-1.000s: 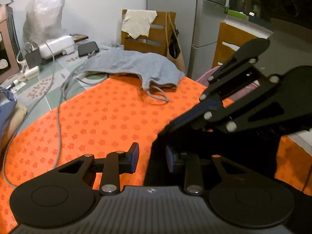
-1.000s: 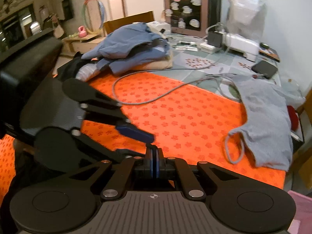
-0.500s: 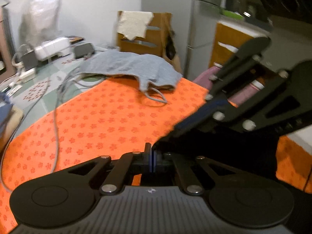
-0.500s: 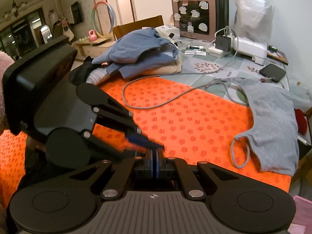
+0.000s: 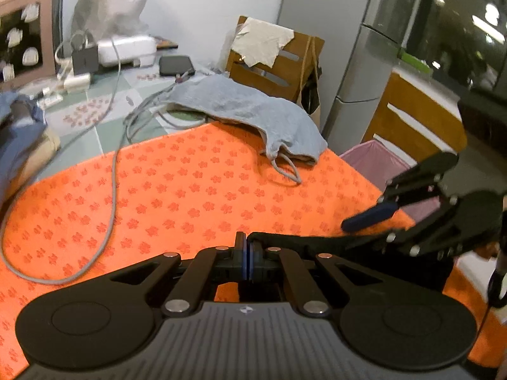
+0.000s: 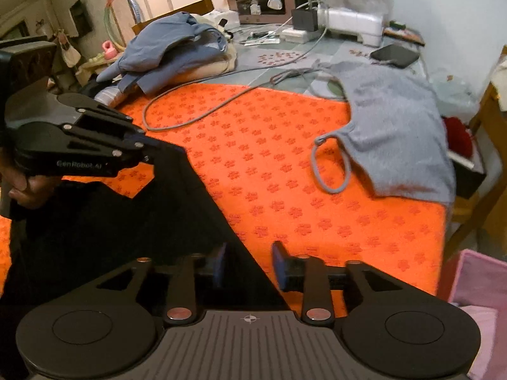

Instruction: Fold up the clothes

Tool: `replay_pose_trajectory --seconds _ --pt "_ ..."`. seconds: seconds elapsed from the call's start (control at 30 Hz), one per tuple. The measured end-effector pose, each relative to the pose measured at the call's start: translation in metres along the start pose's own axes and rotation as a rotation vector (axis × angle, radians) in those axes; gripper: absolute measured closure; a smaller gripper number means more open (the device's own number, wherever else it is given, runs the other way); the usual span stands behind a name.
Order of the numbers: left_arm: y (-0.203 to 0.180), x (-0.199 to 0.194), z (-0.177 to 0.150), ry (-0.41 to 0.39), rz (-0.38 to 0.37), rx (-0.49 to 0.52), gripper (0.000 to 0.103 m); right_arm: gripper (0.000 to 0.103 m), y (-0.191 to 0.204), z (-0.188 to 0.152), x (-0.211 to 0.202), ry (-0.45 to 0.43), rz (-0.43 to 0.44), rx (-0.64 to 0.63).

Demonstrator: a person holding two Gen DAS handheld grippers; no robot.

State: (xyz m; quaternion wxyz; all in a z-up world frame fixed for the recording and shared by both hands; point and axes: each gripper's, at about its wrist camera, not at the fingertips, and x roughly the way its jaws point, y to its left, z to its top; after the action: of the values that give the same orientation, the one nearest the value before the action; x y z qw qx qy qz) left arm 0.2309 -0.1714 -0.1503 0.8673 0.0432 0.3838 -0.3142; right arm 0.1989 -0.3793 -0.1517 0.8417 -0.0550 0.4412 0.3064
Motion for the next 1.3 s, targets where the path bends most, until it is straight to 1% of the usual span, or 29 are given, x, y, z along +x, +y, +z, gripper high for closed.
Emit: replay_pose_trajectory --seconds 0.03,0.13,0.27,0.37,0.4,0.47,0.5,0.53,0.57,0.6,0.63,0.67,0.73,0.87,0.97,1.07,1.17,1.3 --pt "0.001 0.001 0.001 0.006 -0.005 -0.015 0.101 0.101 0.001 0.0 0.0 0.0 -0.007 -0.008" --pt "0.005 0.01 0.003 0.026 0.001 -0.034 0.101 0.101 0.003 0.001 0.0 -0.009 -0.051 -0.031" --pt "0.005 0.024 0.0 0.064 0.017 -0.002 0.101 0.101 -0.003 0.003 0.003 -0.008 -0.133 -0.013" --pt "-0.001 0.031 -0.004 0.086 0.026 0.045 0.1 0.101 -0.001 0.001 0.011 0.011 -0.171 -0.045" --pt "-0.001 0.033 -0.005 0.086 0.027 0.055 0.096 0.1 0.001 0.0 0.013 0.013 -0.183 -0.056" --pt "-0.001 0.034 -0.005 0.092 0.025 0.062 0.096 0.1 0.004 0.0 0.016 0.014 -0.204 -0.073" --pt "0.0 0.034 -0.003 0.098 0.021 0.06 0.092 0.099 0.005 0.001 0.016 0.018 -0.213 -0.08" --pt "0.001 0.033 -0.001 0.105 0.011 0.054 0.085 0.098 0.006 0.002 0.016 0.018 -0.22 -0.088" --pt "0.001 0.032 0.0 0.111 0.009 0.05 0.074 0.098 0.008 0.003 0.015 0.016 -0.228 -0.097" --pt "0.001 0.03 0.003 0.11 0.038 0.058 0.048 0.097 0.009 0.004 0.015 0.015 -0.235 -0.105" --pt "0.001 0.025 0.005 0.104 0.068 0.069 0.033 0.097 0.01 0.005 0.013 0.011 -0.241 -0.109" --pt "0.003 0.02 0.008 0.096 0.079 0.072 0.03 0.097 0.011 0.006 0.01 0.005 -0.248 -0.112" --pt "0.009 0.007 0.012 0.082 0.09 0.064 0.029 0.097 0.013 0.01 0.001 -0.01 -0.252 -0.112" --pt "0.022 -0.021 0.016 0.059 0.156 0.04 0.027 0.096 0.021 0.017 -0.015 -0.03 -0.259 -0.121" --pt "0.032 -0.047 0.015 0.04 0.212 0.003 0.026 0.095 0.03 0.023 -0.023 -0.043 -0.232 -0.12" --pt "0.038 -0.081 0.005 0.013 0.259 -0.037 0.026 0.095 0.043 0.029 -0.028 -0.055 -0.177 -0.115" --pt "0.044 -0.116 -0.009 -0.011 0.306 -0.08 0.026 0.095 0.057 0.034 -0.029 -0.068 -0.096 -0.101" --pt "0.049 -0.157 -0.041 -0.009 0.378 -0.136 0.026 0.094 0.08 0.04 -0.021 -0.062 -0.004 -0.105"
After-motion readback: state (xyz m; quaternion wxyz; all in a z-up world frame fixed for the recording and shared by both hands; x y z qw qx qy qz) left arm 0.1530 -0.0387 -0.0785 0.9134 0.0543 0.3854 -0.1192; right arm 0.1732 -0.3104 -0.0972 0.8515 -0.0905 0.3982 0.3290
